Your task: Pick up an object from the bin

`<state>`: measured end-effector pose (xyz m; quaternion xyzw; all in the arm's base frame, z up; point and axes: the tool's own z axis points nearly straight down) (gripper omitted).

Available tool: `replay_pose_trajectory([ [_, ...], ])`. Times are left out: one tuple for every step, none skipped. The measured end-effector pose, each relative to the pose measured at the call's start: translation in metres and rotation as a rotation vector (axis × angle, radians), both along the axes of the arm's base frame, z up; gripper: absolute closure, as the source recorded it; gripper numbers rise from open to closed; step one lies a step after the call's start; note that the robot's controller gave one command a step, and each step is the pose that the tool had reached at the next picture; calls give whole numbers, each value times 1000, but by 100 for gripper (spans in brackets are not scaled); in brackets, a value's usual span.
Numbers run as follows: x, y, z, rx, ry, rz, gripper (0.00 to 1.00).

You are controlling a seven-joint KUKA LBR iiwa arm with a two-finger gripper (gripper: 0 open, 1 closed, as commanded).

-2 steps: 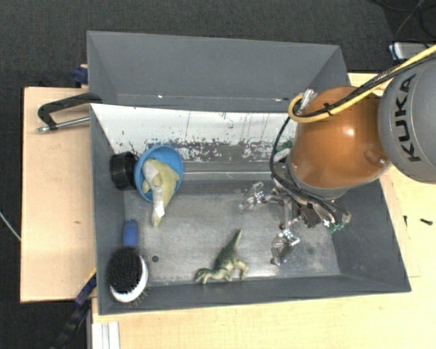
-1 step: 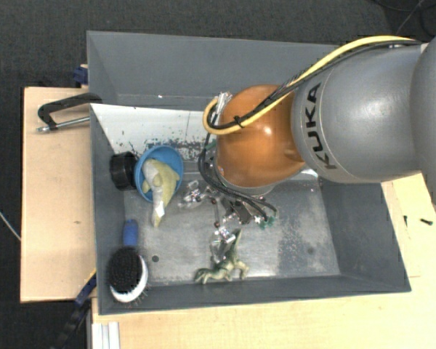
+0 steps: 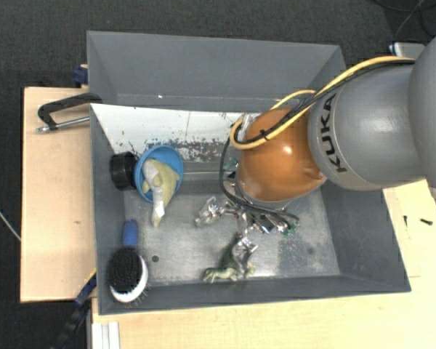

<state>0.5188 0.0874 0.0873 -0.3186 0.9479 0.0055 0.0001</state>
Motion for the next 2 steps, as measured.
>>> replay_pose_trajectory([
  [-6,-3,0,-12,27,3,100],
  [11,-11,129,-7,-19,13,100],
])
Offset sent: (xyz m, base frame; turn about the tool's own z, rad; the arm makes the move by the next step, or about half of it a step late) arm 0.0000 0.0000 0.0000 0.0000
